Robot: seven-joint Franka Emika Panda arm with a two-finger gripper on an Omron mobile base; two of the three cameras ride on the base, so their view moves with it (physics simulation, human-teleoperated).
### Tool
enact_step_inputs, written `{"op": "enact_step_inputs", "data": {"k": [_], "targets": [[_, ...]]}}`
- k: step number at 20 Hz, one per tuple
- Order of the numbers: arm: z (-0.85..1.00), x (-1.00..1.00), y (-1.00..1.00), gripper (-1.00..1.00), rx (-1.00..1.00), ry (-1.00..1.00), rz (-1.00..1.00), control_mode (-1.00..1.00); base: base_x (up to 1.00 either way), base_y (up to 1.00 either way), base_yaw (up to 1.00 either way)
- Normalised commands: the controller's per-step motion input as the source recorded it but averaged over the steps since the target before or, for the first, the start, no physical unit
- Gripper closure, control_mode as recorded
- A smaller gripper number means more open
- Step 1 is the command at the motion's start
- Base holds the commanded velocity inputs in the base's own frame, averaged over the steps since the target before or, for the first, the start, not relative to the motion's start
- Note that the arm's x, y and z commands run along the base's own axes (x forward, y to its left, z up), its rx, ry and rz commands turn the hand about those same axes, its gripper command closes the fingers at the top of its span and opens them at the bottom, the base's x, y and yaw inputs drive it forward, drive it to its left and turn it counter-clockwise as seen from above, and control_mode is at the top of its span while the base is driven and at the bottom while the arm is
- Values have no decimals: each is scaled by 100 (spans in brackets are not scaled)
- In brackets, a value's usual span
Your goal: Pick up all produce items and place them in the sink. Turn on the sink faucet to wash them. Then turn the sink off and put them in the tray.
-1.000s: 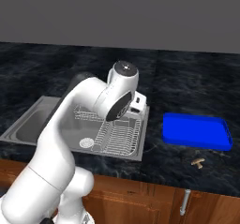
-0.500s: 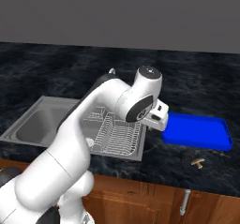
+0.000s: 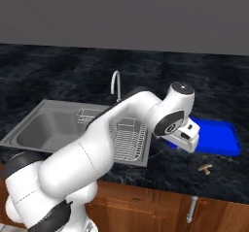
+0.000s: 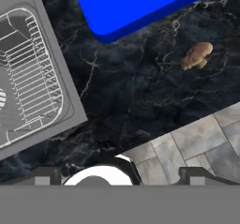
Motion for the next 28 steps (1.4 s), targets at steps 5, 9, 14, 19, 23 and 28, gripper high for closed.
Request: {"op": "enact_step_inputs", "data": {"k": [5,9,14,19,23,28], "targets": [[-38,0,-65,-100,3,10,-13,-100,0,0,0],[-37,0,-60,-100,4,12,-13,-100,0,0,0],[-27,13,-51,-100,2,7,-10,-100,0,0,0],[-21,28,-38,-100,0,2,-8,-100,0,0,0],[-25,31,-32,-100,0,0,-6,-100,0,0,0],[-25,36,-22,-100,0,0,-5,-100,0,0,0]]}}
